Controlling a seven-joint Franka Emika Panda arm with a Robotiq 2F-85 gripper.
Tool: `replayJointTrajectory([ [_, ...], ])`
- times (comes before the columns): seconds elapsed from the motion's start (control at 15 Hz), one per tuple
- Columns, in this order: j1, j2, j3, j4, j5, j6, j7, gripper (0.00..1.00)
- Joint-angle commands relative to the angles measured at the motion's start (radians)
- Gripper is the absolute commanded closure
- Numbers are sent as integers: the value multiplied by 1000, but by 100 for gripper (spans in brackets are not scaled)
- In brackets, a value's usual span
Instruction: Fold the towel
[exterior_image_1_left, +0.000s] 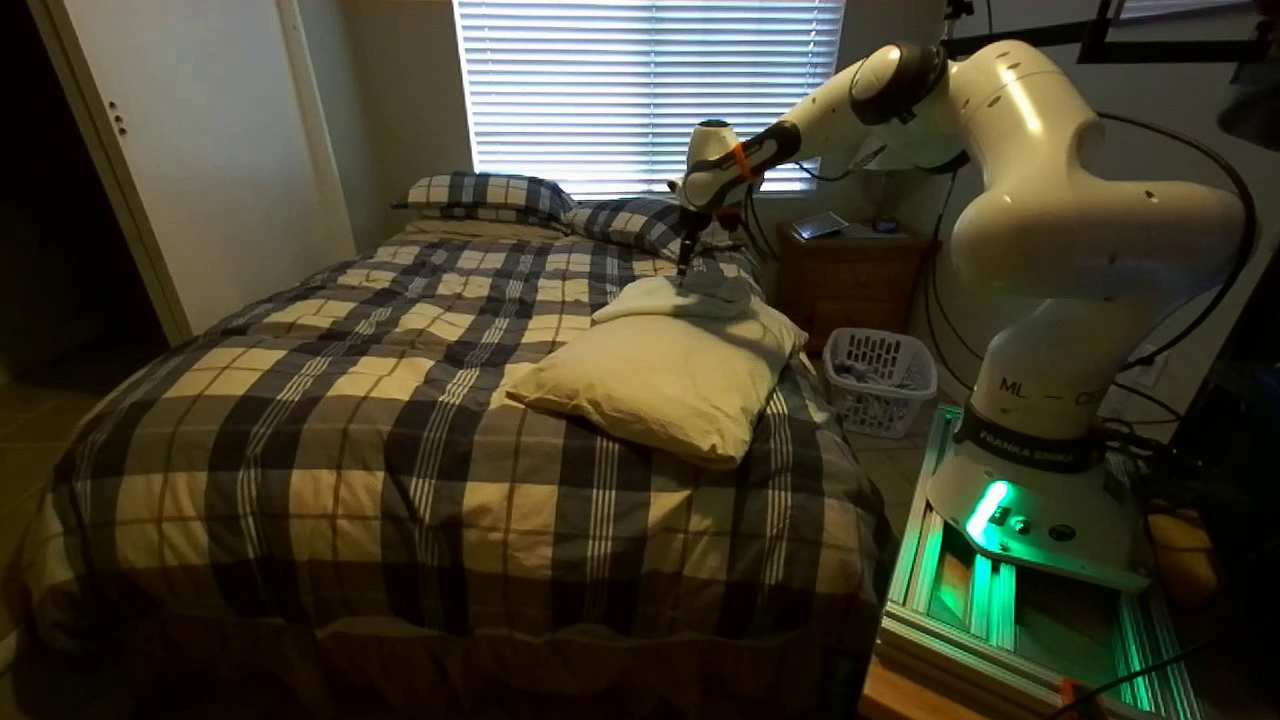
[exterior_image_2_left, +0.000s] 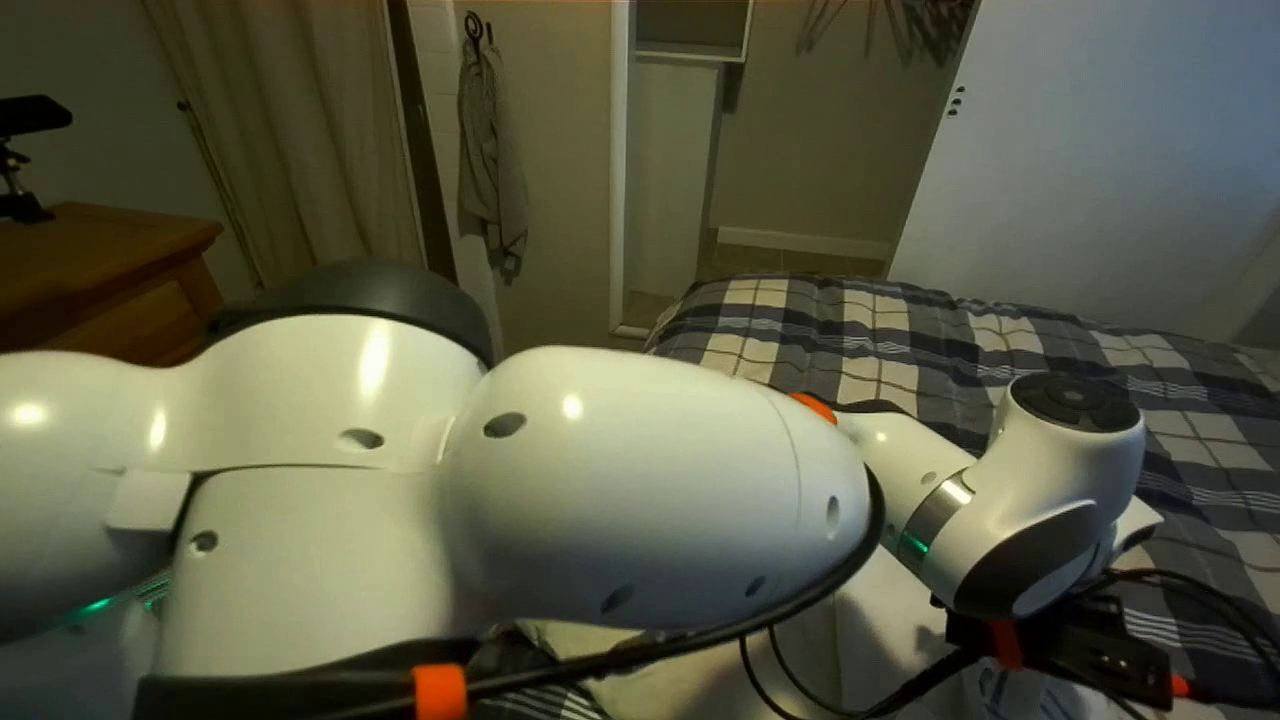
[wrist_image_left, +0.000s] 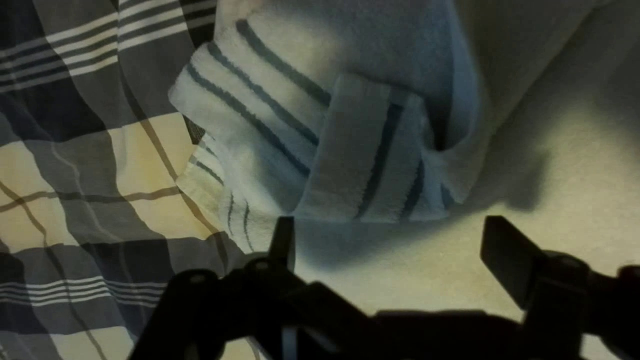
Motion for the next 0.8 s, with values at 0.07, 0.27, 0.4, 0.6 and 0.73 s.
replayJointTrajectory([
  [0.07,-116,-31,97,-77,100,-8,-46,0],
  [0.27,-191,21,185,-34,205,-31,-121,0],
  [0.4,-209,31,196,-11,233,-51,-137,0],
  [0.6,-215,53,190,44,249,-98,-145,0],
  [0.73,-205,75,184,80,248,-116,-141,0],
])
